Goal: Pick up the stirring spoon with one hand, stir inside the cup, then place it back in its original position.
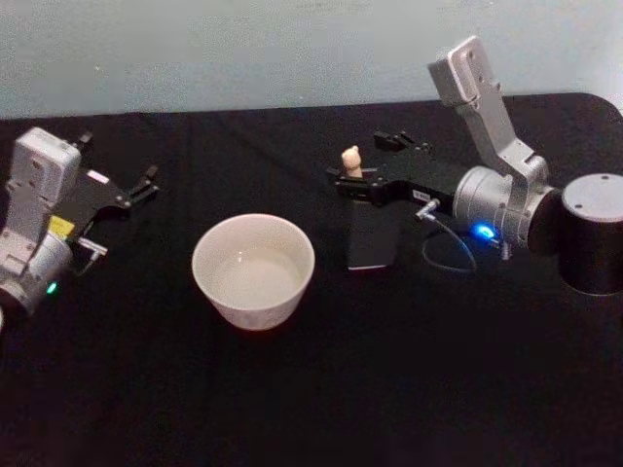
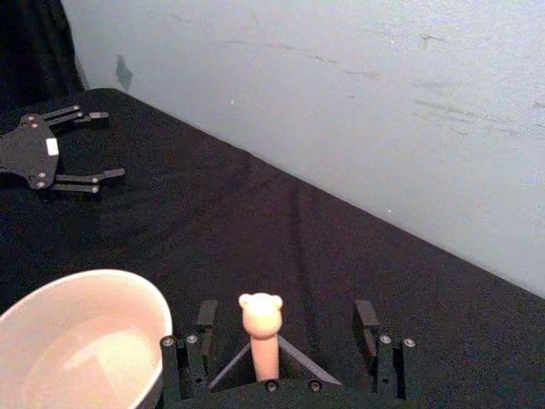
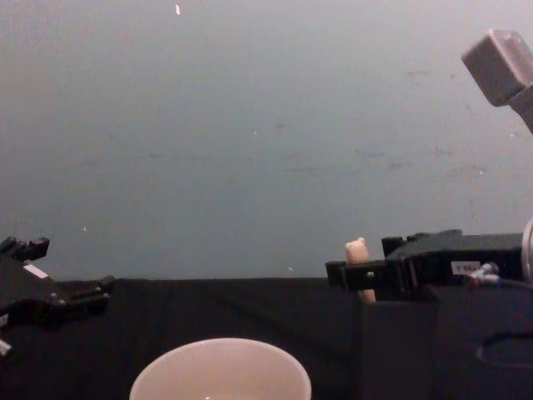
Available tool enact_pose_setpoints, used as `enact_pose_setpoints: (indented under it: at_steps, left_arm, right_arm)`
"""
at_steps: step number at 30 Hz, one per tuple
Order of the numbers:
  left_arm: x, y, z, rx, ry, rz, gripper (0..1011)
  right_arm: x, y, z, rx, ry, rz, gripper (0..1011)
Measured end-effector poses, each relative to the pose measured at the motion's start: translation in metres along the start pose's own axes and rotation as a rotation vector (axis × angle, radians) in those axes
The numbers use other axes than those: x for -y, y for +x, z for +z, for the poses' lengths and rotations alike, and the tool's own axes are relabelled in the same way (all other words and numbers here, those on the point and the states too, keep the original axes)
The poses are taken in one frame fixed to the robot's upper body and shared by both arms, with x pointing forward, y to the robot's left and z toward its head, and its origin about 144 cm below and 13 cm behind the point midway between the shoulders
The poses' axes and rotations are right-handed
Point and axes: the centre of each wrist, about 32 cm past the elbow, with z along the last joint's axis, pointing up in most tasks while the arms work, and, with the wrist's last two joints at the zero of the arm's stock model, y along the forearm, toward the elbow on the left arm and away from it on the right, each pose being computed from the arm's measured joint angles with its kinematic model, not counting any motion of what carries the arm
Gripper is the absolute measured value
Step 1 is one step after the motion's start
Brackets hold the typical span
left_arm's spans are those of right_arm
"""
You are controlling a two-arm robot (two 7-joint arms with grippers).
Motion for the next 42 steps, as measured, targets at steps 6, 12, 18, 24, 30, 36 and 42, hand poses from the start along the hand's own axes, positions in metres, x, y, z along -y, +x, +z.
enact_pose_setpoints:
  at_steps: [6,12,18,24,30,36,42]
  left_arm:
    - [0.0000,0.0000,0.0000,0.000,0.000,0.000,1001]
    - [0.0000,0.0000,0.0000,0.000,0.000,0.000,1001]
    - [0.0000,0.0000,0.0000,0.000,0.000,0.000,1001]
    - [0.0000,0.0000,0.0000,0.000,0.000,0.000,1002]
    - [0.0000,0.0000,0.0000,0.000,0.000,0.000,1001]
    - [0.0000,0.0000,0.0000,0.000,0.000,0.000,1001]
    - [0.0000,0.0000,0.0000,0.000,0.000,0.000,1001]
  right_arm:
    - [-0.0008,0.0004,-0.0007,-0.005,-0.002,0.002,1002]
    - [-0.0019,0.0004,-0.0007,-0.007,-0.004,0.008,1002]
    - [-0.0024,0.0000,-0.0010,-0.001,-0.004,0.011,1003]
    - [-0.0024,0.0000,-0.0010,-0.001,-0.004,0.011,1002]
    - [-0.0023,0.0000,-0.0009,-0.001,-0.004,0.010,1002]
    - [-0.0022,0.0001,-0.0009,-0.002,-0.003,0.010,929]
    - [-0.0021,0.0001,-0.0008,-0.002,-0.003,0.010,764]
